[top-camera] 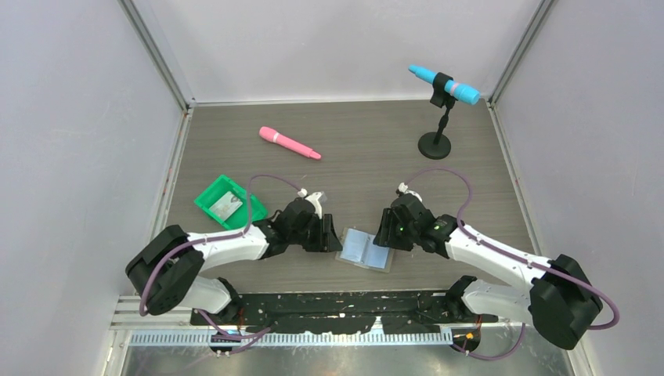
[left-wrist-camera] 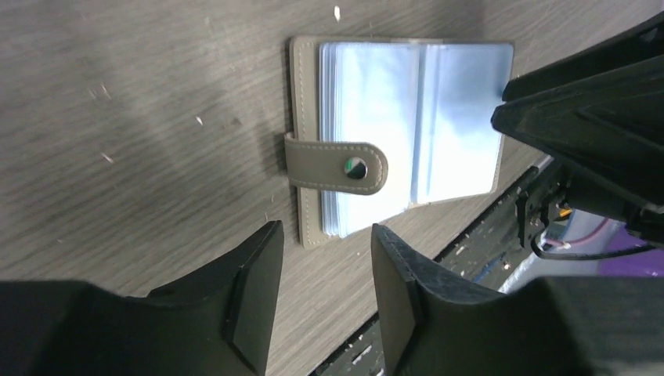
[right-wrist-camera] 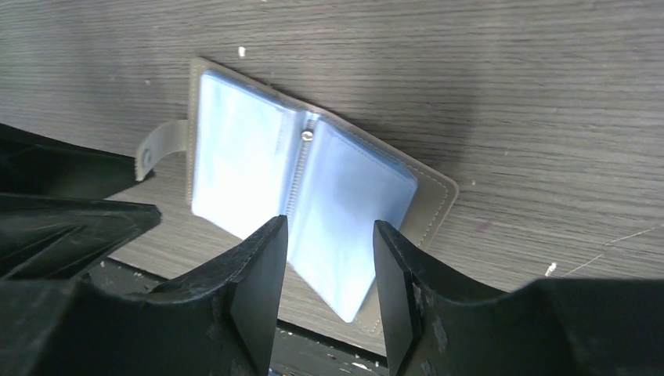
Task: Take the credit cards out of the card holder
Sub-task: Remove the credit card from the card holder.
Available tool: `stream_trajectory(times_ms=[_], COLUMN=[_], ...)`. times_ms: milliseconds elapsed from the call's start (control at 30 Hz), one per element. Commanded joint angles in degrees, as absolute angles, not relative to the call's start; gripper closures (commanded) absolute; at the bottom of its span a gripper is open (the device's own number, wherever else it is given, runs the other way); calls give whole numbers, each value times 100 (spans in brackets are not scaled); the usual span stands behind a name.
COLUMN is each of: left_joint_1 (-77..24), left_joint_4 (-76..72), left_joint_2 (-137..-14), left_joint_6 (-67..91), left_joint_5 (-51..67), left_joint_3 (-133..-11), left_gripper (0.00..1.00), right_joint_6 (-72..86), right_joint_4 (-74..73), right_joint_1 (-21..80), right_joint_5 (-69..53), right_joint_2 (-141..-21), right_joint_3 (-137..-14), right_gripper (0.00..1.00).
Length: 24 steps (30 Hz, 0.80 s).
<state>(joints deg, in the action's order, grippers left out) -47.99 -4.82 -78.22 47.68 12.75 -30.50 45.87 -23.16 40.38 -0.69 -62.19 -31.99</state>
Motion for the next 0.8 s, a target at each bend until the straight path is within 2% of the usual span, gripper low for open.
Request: stream_trajectory(times_ms=[0, 233, 500, 633, 733, 767], left_joint_1=[-4816, -4833, -4852, -4857, -4859, -4853], left_joint_4=[-317, -346, -276, -281, -305, -338], left_joint_2=[-7961, -8412, -8662, -8671, -8591, -8549], left_joint_6=[4240, 3982, 3842, 3838, 3885, 3930], left_joint_5=[922, 1013, 897, 898, 892, 915], left_joint_3=[-3533, -3884, -4034, -4017, -3906, -3852], left_gripper=[51, 41, 41, 52, 71, 77], right_joint_6=[4731, 4840, 5032, 4998, 4776, 4717], right_joint_4=[-2208, -2023, -1883, -1805, -1786, -1756], right_joint_1=[4034, 4091, 4467, 4508, 4509, 4509], right_joint_5=[285, 403, 707, 952, 1177, 1204], right_joint_2=[-6349, -6591, -7219, -7500, -7742, -7846], right_joint_3=[-3119, -3026, -3112, -3142, -3214, -3265], right_gripper=[49, 45, 35, 37, 42, 46])
